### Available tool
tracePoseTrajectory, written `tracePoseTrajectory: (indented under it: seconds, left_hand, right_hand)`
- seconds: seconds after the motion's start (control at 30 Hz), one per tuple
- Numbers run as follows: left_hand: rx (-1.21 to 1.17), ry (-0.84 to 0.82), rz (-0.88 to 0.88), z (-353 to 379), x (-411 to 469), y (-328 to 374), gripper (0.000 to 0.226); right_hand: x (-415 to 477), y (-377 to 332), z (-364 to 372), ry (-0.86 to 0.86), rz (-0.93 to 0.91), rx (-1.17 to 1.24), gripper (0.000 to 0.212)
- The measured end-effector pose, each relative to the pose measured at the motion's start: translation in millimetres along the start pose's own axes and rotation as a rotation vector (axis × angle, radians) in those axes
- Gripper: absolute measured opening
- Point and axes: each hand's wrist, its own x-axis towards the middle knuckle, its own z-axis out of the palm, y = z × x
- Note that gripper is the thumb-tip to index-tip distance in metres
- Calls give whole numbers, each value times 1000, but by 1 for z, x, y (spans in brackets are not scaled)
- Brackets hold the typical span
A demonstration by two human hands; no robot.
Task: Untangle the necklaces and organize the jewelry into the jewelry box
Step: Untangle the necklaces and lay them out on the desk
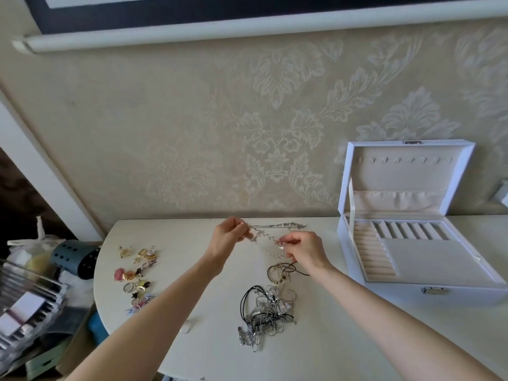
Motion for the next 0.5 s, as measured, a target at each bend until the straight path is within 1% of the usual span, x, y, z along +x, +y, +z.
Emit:
tracePoseTrajectory:
  seconds: [0.07, 0.17, 0.23, 0.3, 0.4, 0.5]
  left_hand:
    - [6, -2, -13, -1, 5, -5, 11]
    - [122, 30, -19, -4, 13, -19, 7]
    - [237, 61, -18, -5, 17, -27, 7]
    - [308, 90, -25, -5, 19, -34, 7]
    - [374, 72, -42, -5, 22, -43, 7]
    - [439, 48, -23, -5, 26, -50, 9]
  right_hand:
    - [6, 5, -1, 38, -14, -45, 8]
    - [16, 11, -1, 89, 1, -55, 8]
    - [22, 13, 2, 106, 25, -9, 11]
    - [28, 15, 6, 81, 84, 72, 14]
    - [35, 20, 12, 53, 187, 164, 16]
    - [41, 25, 15, 96, 218, 234, 17]
